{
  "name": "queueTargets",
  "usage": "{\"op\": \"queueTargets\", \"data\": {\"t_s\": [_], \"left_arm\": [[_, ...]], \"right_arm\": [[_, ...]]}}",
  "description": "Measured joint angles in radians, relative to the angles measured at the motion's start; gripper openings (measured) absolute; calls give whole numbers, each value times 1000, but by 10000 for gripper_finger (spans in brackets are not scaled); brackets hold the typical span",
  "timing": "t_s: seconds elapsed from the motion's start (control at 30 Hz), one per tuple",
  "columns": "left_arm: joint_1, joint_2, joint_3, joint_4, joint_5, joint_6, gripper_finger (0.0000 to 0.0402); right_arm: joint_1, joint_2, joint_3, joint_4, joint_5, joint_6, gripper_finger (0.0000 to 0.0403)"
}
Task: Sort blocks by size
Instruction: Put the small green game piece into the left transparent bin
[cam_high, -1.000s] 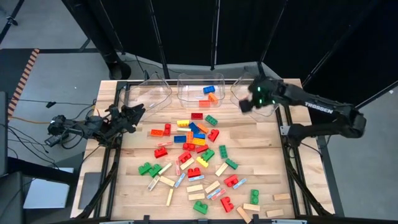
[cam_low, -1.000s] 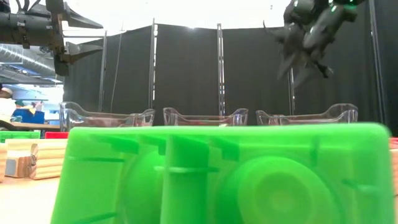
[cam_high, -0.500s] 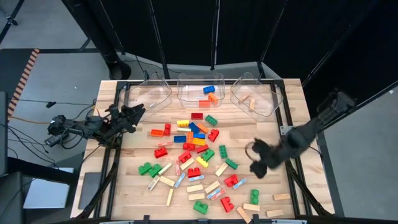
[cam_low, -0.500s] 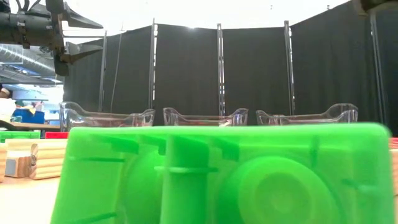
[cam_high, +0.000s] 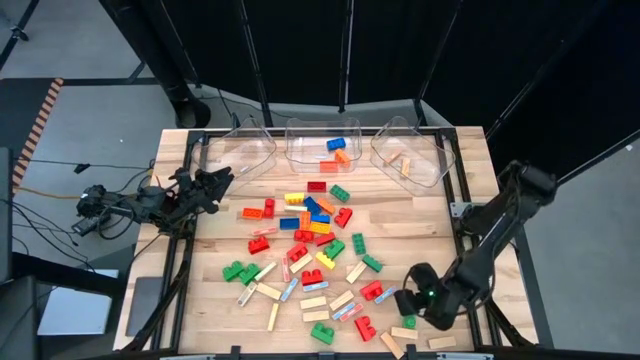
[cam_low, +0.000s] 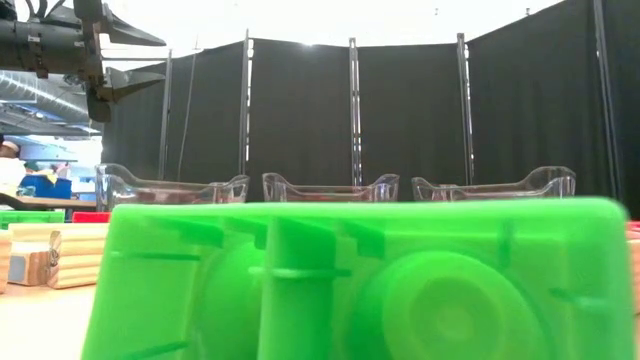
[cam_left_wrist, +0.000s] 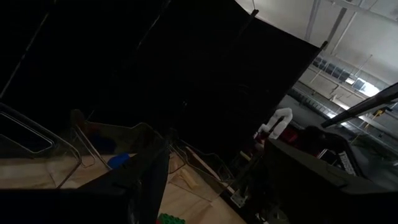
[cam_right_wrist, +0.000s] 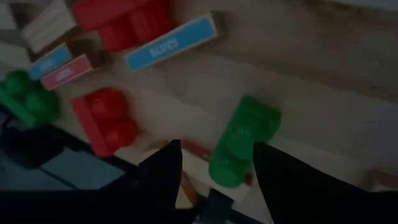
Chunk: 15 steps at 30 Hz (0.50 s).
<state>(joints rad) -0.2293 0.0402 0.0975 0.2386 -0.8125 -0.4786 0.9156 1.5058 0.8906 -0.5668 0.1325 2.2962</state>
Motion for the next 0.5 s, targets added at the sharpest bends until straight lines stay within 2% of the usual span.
{"op": "queueTargets", "data": {"t_s": [0.13,0.37,0.5], "left_arm": [[0,0,0,0,0,0,269],[0,0,0,1,0,-4,269],[0,0,0,2,0,-5,269]], "right_arm": [[-3,59,0,27,-67,22,210],[-15,108,9,30,-86,25,210],[-18,141,9,39,-142,25,210]]}}
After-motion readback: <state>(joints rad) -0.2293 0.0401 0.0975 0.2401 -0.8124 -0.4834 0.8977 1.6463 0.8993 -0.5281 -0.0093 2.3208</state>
